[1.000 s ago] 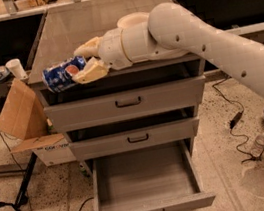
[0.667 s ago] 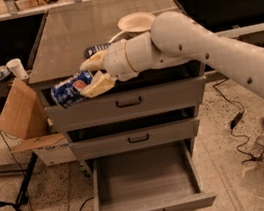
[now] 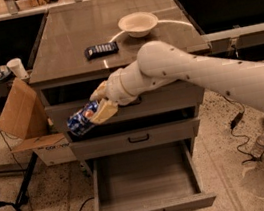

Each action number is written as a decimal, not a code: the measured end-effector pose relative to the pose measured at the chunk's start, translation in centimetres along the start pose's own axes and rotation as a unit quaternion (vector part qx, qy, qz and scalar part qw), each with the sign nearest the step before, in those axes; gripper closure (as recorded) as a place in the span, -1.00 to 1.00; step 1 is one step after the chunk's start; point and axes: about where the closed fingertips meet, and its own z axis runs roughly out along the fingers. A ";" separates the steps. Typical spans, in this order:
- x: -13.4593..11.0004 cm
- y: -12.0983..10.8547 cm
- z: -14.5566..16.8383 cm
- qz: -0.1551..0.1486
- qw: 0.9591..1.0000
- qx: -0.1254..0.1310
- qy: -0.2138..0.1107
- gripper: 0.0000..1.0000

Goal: Place pepsi can into bottom drawer

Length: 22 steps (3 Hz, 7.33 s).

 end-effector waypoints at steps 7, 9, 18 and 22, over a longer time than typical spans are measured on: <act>13.6 6.7 10.1 0.097 0.985 0.007 0.142 1.00; 21.8 10.3 14.7 0.168 0.971 0.002 0.169 1.00; 37.6 20.8 31.0 0.316 0.941 -0.022 0.114 0.18; 37.7 20.6 30.6 0.324 0.940 -0.015 0.107 -1.00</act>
Offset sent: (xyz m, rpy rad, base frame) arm -0.0001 0.0148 -0.1178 -0.2246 0.1246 -0.1193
